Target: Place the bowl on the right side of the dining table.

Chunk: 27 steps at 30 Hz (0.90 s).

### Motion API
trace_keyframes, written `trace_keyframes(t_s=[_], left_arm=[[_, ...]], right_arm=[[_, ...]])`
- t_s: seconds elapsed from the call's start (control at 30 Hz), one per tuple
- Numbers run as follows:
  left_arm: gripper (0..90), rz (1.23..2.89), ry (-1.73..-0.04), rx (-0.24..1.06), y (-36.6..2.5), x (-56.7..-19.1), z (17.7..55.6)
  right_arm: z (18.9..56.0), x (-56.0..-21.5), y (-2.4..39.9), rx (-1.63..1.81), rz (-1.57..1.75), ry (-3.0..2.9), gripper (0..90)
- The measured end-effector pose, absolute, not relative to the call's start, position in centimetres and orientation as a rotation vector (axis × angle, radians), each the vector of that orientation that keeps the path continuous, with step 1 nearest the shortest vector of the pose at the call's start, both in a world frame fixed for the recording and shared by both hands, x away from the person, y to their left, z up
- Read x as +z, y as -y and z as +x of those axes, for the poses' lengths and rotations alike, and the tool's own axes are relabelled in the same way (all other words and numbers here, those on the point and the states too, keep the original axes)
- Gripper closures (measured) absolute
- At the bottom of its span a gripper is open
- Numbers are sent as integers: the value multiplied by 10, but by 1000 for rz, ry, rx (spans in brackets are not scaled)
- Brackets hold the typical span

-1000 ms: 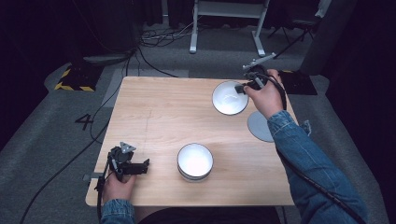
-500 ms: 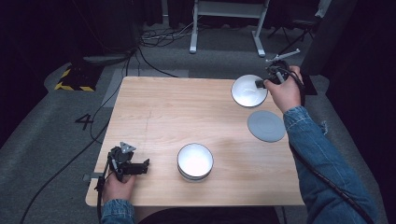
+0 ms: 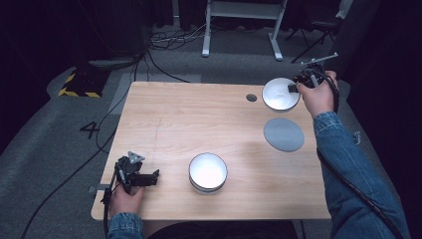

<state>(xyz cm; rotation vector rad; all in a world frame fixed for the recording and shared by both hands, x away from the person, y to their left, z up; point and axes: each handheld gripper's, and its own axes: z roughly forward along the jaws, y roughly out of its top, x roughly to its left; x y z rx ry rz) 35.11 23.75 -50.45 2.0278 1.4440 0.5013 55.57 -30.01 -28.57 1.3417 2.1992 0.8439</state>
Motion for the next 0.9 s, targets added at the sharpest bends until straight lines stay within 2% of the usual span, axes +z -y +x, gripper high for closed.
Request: trace_keyframes(t_s=[0.4,0.9], left_arm=[[8,2028,-1444,501,-237,-504,351],[8,2028,-1444,502,-237,-504,351]], right_arm=[[562,-300,332,792,1446,-2143,820],[566,-327,351,752,1518,-2135,819]])
